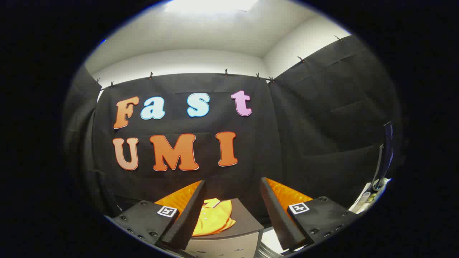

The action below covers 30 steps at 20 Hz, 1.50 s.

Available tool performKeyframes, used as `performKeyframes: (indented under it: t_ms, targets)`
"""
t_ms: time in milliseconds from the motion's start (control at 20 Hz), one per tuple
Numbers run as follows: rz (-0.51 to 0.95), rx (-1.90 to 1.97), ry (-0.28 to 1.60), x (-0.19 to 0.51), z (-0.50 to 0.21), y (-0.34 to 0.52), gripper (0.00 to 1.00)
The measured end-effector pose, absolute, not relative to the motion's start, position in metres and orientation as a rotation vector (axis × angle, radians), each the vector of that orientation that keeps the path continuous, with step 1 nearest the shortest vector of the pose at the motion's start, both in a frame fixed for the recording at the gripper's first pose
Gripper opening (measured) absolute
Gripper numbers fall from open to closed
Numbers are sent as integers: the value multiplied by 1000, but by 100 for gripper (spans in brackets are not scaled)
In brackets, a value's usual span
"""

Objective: Put the clothes into the washing machine and then close the washing machine lid.

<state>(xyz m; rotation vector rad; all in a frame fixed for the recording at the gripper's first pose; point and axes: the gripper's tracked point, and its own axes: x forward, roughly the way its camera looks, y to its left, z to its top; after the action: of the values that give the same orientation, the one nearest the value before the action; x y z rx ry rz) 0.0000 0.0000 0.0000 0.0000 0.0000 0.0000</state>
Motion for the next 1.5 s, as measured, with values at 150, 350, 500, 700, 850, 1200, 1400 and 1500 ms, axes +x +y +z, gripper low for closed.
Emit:
performKeyframes:
  t_ms: [150,350,500,700,850,1200,1400,1500]
  targets:
    - [-10,3,7,0,0,-5,98]
    - [3,6,6,2,2,-6,98]
    - [5,-11,6,4,2,-3,98]
    - [40,-6,-1,4,4,11,98]
    - [63,-7,-2,5,3,21,98]
    - [76,-16,24,15,-5,30,98]
    - [65,-30,52,28,-8,36,98]
    - [63,-44,58,38,-8,41,98]
